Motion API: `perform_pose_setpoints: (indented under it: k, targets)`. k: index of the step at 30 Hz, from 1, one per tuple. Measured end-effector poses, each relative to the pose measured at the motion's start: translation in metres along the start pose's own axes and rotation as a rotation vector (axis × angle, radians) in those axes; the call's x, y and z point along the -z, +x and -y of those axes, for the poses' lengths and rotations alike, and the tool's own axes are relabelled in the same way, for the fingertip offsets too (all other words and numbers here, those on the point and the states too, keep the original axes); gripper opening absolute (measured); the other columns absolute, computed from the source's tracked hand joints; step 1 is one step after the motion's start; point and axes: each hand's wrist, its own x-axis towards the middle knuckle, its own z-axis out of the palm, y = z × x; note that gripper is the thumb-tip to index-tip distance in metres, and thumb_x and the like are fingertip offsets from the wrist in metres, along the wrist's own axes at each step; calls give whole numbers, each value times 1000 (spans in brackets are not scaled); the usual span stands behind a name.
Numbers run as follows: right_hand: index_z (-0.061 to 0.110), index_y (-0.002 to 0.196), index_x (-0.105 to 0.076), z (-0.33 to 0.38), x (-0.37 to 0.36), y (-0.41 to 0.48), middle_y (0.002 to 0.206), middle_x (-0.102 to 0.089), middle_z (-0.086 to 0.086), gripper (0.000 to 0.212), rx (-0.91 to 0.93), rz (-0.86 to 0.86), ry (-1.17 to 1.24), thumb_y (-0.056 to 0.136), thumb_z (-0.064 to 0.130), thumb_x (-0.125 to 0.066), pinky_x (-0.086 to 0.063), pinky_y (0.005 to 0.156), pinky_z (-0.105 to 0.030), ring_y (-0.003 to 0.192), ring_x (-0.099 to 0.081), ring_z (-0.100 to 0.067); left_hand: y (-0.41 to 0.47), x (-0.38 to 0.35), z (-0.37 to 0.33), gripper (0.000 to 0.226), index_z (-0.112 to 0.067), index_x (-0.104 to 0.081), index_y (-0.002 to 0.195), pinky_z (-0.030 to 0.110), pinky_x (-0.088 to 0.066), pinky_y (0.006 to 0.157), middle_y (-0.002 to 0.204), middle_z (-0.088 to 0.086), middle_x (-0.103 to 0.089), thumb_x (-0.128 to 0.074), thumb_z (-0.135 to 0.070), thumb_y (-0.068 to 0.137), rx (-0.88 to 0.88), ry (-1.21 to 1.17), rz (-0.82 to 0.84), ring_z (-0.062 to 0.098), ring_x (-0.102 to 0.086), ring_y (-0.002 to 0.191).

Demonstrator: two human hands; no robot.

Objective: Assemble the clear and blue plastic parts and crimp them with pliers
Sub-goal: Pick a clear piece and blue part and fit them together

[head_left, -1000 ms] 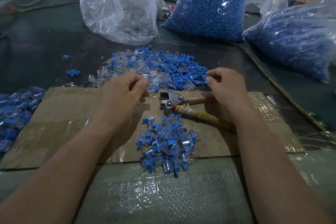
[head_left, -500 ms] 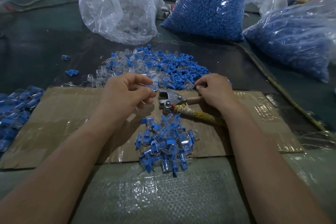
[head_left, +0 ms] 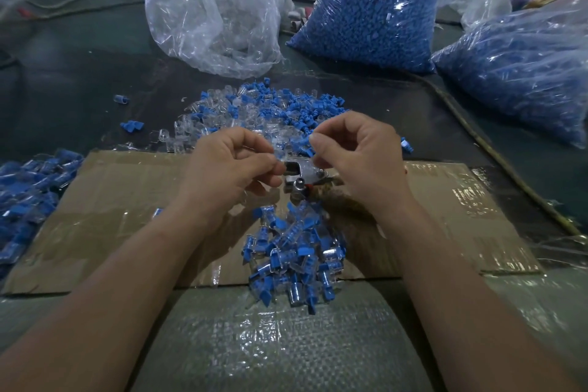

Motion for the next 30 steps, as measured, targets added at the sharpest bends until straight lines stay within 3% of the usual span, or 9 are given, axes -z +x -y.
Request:
perform_pose_setpoints:
  k: [4, 6, 11, 17, 21, 30]
  targets:
    - [22, 71, -60, 4, -9, -5, 70, -65, -3, 19, 15, 28, 32, 81, 7, -66, -56, 64, -41, 66, -65, -23, 0, -1, 1, 12, -15, -64, 86, 20, -55, 56, 72, 5, -72, -63, -4, 81, -38, 37, -7, 12, -68, 61]
    - [23, 70, -58, 3, -12, -6, 69, -65, -2, 20, 33, 51, -3, 81, 8, -66, -56, 64, -42, 65, -65, -22, 0, -1, 1, 12, -16, -65, 84, 20, -55, 55, 72, 5, -72, -64, -4, 81, -51, 45, -19, 12, -68, 61]
    - [29, 65, -51, 1, -17, -7, 60, -55, 12, 28, 122, 26, -132, 80, 11, -66, -47, 52, -16, 59, -56, -3, -1, -3, 1, 13, -17, -65, 83, 19, -54, 54, 71, 2, -72, -66, -5, 79, -107, 98, 2, 11, -68, 60]
    - [29, 62, -49, -1, -16, -7, 55, -50, 17, 28, 158, 27, -185, 79, 14, -67, -42, 51, -15, 55, -51, 3, -3, -5, 2, 15, -21, -67, 83, 14, -51, 54, 69, -3, -72, -67, -7, 77, -161, 149, 28, 8, -67, 59]
    - [30, 60, -47, -1, -17, -7, 50, -47, 17, 32, 168, 28, -192, 80, 17, -68, -40, 48, -13, 52, -50, 3, -4, -6, 0, 13, -20, -67, 82, 13, -50, 54, 67, -5, -71, -67, -18, 70, -183, 106, 20, 6, -66, 59]
    - [30, 60, -46, 1, -16, -8, 50, -46, 17, 33, 183, 50, -183, 82, 19, -67, -38, 46, -13, 53, -50, 2, -5, -6, 0, 13, -22, -65, 82, 13, -51, 55, 73, -6, -71, -66, -12, 74, -211, 119, 22, 6, -67, 62]
